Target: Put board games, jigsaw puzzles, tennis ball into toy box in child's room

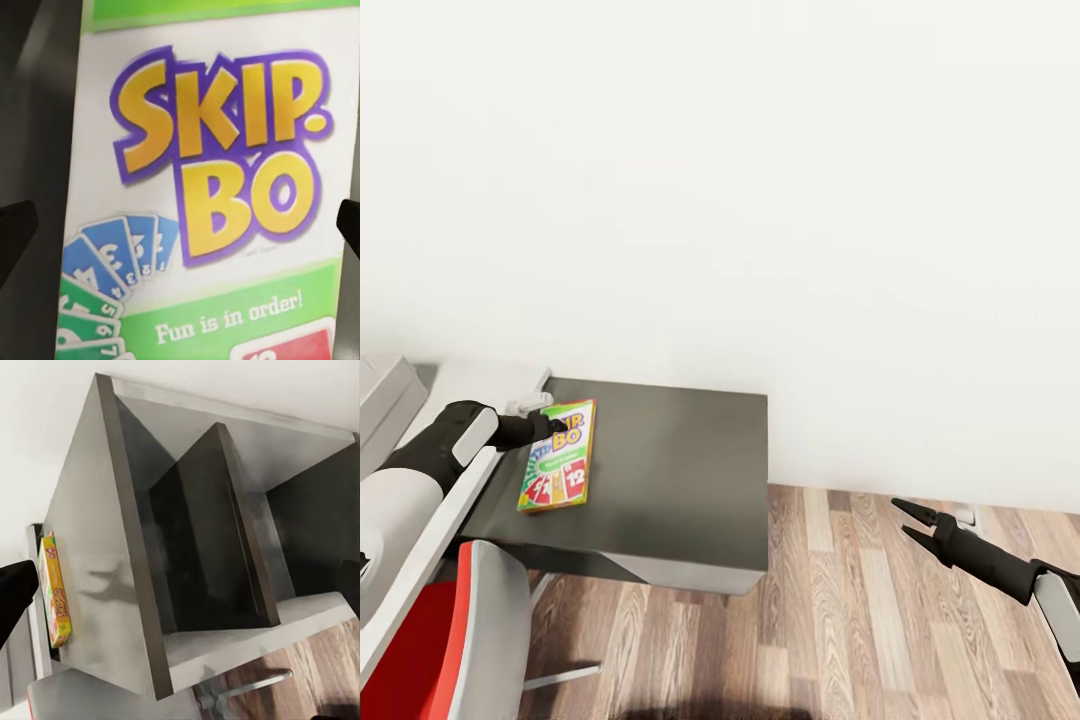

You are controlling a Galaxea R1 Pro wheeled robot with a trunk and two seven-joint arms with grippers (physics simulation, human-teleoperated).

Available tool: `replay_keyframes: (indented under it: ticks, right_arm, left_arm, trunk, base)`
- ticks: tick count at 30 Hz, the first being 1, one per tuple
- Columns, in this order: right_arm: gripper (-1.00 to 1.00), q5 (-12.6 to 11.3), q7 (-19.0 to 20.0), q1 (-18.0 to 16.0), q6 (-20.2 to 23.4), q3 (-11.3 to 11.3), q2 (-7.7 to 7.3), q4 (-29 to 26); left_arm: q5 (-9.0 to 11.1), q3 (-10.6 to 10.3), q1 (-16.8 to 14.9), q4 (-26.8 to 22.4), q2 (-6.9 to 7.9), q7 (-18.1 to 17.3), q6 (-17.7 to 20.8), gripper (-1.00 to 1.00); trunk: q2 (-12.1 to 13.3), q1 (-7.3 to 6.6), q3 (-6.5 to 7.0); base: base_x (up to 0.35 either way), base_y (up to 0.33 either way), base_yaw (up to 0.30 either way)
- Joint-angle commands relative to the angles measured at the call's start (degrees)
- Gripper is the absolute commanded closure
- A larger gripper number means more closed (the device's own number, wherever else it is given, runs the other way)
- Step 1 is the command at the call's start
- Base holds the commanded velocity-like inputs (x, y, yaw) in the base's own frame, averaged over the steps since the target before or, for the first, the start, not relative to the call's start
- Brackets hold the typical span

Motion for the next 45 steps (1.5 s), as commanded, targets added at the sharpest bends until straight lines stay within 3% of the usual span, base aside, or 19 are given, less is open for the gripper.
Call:
replay_keyframes:
  ticks: [1,45]
  right_arm:
    - [-1.0,0.02,0.16,-0.03,0.27,-0.08,0.0,0.0]
    - [-1.0,0.02,0.16,-0.04,0.27,-0.05,0.0,0.0]
  left_arm:
    - [-0.26,-0.26,-0.05,-0.03,0.08,-0.31,0.12,-1.0]
    - [-0.2,-0.31,-0.05,-0.47,0.03,-0.46,-0.06,-1.0]
  trunk:
    - [-0.1,0.03,-0.18]
    - [-0.1,0.03,-4.32]
  base:
    - [0.0,0.0,0.0]
    - [0.0,0.0,0.0]
